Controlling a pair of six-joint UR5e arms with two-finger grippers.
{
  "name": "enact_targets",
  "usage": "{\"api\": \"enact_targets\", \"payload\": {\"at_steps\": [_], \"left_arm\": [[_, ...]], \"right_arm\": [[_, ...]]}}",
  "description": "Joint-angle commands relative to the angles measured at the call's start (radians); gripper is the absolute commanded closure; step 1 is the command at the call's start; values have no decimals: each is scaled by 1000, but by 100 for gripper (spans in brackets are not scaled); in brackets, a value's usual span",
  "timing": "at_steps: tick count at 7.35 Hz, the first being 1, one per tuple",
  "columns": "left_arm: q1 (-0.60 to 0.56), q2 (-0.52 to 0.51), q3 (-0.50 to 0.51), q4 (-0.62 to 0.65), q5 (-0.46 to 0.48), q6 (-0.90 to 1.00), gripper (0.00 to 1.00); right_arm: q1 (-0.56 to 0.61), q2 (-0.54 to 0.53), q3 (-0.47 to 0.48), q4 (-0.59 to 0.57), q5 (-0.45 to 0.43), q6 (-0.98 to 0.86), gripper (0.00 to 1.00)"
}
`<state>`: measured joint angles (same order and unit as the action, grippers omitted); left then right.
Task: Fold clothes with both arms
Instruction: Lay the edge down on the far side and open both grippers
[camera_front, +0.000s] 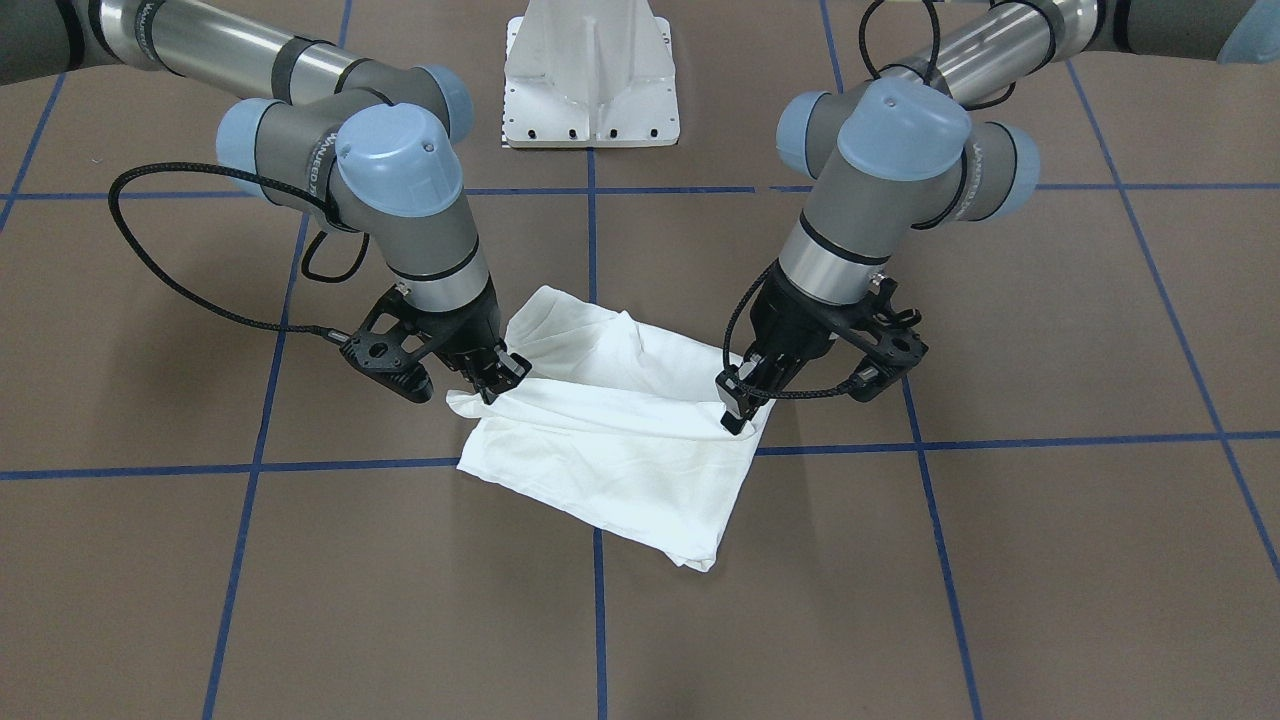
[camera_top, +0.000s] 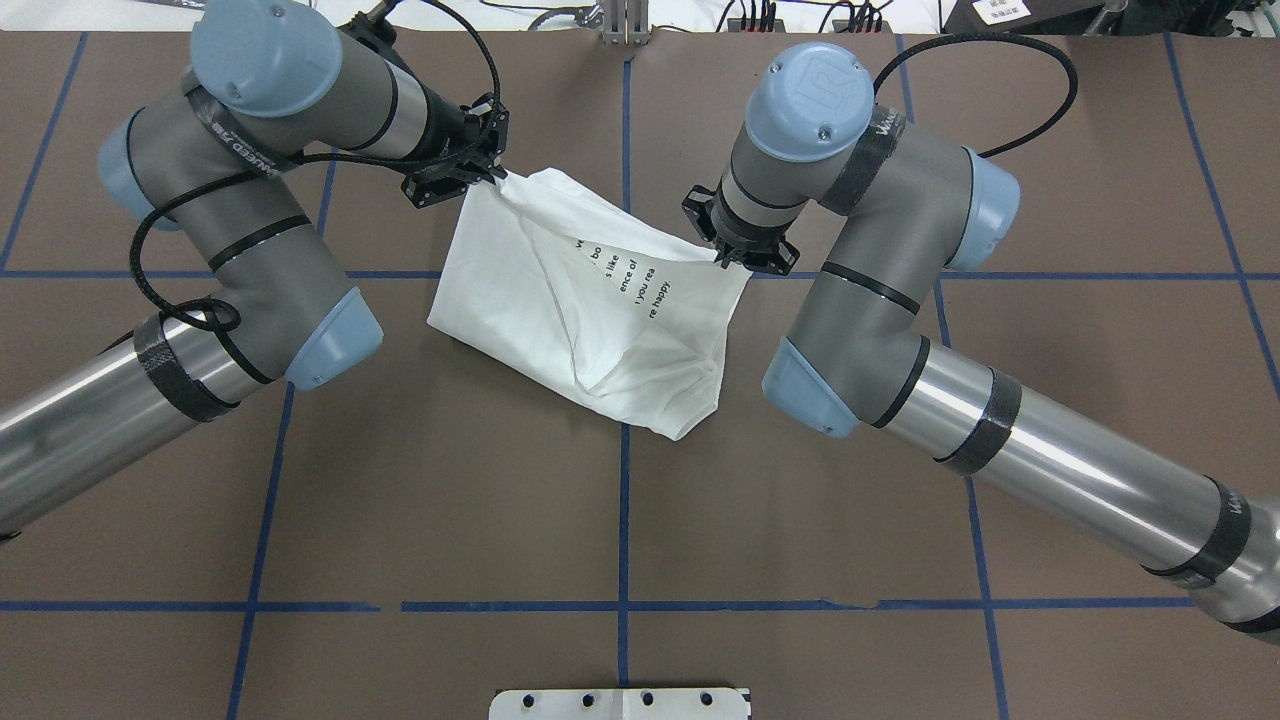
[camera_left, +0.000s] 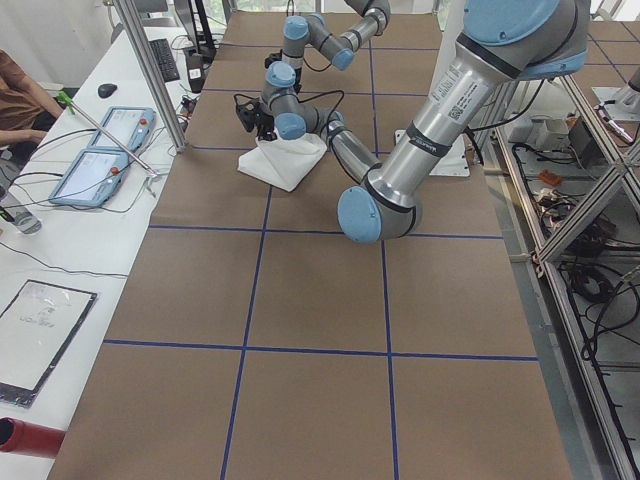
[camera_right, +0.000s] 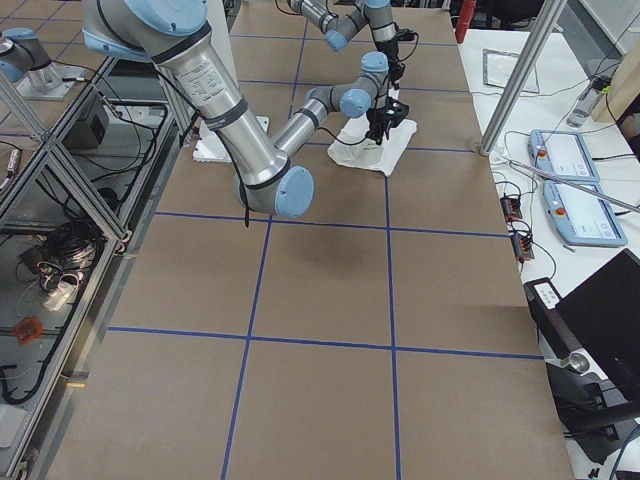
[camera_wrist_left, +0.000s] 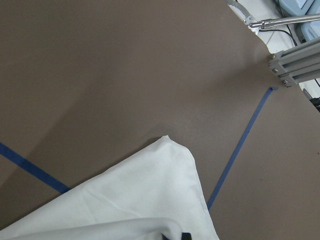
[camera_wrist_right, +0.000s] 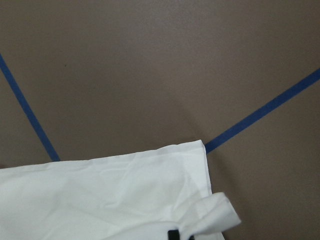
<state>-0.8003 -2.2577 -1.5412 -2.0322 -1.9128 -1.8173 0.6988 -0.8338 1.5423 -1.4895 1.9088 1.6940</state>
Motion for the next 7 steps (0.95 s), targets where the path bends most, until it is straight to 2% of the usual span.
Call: {"api": "enact_targets", "payload": {"at_steps": [1, 2, 3, 4, 7], "left_arm": [[0, -46, 54, -20, 0, -13, 100], [0, -81, 105, -25, 0, -60, 88], [-2, -103, 151, -66, 3, -95, 27], [-17, -109, 165, -69, 3, -118, 0], [-66, -105, 168, -51, 0, -106, 0]], "right_arm": [[36, -2, -1, 0, 63, -1, 100], [54, -8, 1, 3, 116, -2, 66], [56, -11, 1, 5, 118, 1, 1], [56, -22, 1, 5, 122, -1, 0], [54, -22, 33, 8, 124, -8, 0]]}}
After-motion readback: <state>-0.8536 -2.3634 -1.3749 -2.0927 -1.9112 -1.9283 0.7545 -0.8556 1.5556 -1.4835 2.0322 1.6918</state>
